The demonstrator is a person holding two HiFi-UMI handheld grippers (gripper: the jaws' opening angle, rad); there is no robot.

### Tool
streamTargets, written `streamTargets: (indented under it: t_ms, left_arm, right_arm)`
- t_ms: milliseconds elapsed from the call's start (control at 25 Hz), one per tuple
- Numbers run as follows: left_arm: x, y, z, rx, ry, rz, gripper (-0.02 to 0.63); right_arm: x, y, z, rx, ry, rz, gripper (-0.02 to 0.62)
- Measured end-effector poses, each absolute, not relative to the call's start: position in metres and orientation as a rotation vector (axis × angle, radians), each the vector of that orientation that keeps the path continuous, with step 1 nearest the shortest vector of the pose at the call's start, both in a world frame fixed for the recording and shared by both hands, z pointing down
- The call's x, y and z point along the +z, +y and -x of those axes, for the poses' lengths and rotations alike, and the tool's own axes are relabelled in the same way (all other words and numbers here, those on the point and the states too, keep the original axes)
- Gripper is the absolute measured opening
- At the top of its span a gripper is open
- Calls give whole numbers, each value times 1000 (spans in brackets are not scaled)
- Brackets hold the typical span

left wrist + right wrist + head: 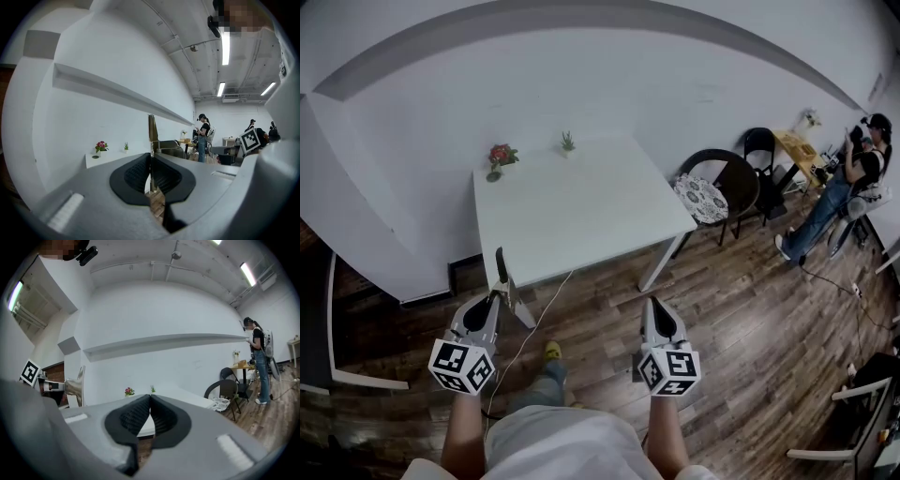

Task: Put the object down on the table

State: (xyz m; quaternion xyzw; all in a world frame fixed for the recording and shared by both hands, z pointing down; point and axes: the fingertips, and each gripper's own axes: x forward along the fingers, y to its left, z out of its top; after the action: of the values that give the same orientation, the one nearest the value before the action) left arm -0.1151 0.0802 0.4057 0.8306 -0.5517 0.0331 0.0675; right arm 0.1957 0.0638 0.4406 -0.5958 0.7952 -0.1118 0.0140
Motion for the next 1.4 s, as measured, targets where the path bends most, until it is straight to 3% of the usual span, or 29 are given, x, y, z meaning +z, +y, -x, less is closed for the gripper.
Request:
streamTargets:
  t_ms: [1400]
  left_arm:
    - [437, -199, 185, 100, -1499, -2497, 9]
  right_arm:
    - [431, -195, -115, -357, 2450, 1949, 3]
